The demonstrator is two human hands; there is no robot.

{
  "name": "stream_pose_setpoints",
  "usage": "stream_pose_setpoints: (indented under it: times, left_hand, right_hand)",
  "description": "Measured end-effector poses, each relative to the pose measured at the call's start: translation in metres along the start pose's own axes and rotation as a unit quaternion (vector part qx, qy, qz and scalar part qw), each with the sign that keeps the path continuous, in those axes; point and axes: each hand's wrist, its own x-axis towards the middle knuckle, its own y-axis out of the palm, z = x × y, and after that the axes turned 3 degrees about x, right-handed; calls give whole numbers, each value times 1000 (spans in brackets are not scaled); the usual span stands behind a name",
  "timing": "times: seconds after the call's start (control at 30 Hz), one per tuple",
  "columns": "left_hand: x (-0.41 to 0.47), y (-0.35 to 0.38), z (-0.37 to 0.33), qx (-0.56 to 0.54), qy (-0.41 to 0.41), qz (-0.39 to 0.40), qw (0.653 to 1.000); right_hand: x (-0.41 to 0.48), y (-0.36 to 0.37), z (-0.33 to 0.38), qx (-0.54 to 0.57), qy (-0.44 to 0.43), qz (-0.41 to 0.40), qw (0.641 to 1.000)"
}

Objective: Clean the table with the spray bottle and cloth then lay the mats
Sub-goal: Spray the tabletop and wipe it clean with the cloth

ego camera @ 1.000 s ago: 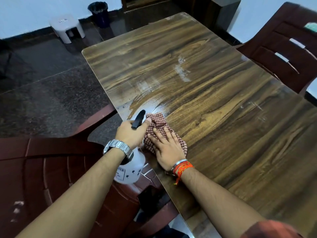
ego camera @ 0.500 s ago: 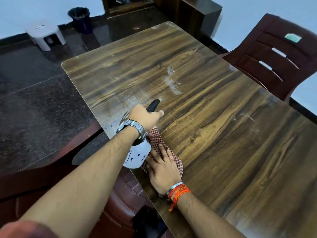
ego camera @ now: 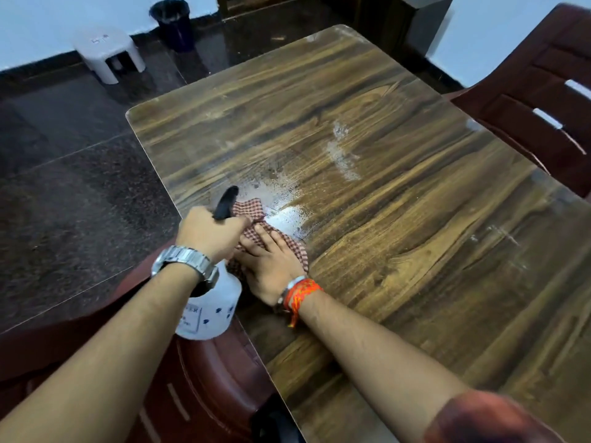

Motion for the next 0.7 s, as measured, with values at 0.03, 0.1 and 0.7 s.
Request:
stream_pose_setpoints:
  times: [0.03,0.1,0.7]
  left_hand:
    - [5,-2,3,-1,-4,-3,1000]
    - [15,-2,4,-13,-7,-11,1000]
    - [37,10,-8,-116,-20,-27,993]
  right_hand:
    - [12,-2,0,-12,-10,6,1000]
    - [32,-9,-7,-37,-27,10,999]
    - [68,-126,-224,-31,288,-108,951]
